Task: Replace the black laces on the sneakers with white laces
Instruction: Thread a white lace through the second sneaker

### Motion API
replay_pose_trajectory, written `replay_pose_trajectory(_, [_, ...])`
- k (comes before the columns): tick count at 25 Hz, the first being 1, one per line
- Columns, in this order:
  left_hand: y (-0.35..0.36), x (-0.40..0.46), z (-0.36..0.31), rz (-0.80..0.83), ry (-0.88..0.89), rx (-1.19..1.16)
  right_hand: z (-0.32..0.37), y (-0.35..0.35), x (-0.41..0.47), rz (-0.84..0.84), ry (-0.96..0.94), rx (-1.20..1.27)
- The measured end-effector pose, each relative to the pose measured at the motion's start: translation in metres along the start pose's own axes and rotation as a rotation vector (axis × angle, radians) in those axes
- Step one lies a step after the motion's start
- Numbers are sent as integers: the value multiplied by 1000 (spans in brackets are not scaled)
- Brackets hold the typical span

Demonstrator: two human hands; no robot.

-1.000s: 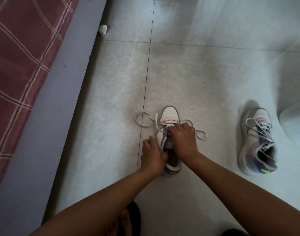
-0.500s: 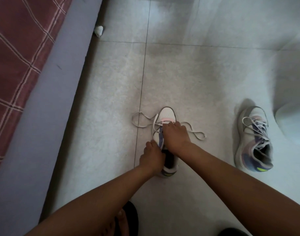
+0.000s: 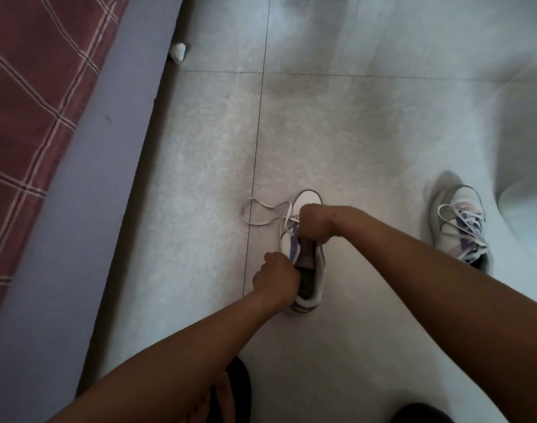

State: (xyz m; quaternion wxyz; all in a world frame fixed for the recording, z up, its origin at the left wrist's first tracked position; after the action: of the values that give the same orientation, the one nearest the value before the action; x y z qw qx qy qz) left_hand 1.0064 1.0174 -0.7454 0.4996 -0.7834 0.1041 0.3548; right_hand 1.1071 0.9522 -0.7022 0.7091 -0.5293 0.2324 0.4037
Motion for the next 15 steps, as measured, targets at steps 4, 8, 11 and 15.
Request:
replay_pose_trajectory(4, [-3, 2, 8, 58, 53, -140, -26, -47, -15, -389, -76, 291])
replay_pose_trajectory(8, [-37, 4, 2, -158, 188, -252, -28, -20, -33, -447, -138, 168])
replay_pose_trajectory(11, [-53, 4, -18, -252, 287, -327, -21, 4, -29, -404, -99, -21])
replay_pose_trajectory(15, [-53, 3, -34, -285, 371, -186, -17, 11, -21, -424, 33, -256])
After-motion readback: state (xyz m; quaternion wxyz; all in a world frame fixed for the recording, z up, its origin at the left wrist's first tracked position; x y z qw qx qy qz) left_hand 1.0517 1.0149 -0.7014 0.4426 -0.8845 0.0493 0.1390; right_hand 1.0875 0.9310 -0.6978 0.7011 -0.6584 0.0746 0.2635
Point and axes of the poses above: each hand's wrist, its own x-axis towards the middle knuckle, its own y-axis out of the palm, z = x × y, the point moved 8 cm from there along x, towards the middle knuckle, and after that the axes turned 3 degrees about -z, right-handed, at the moved point
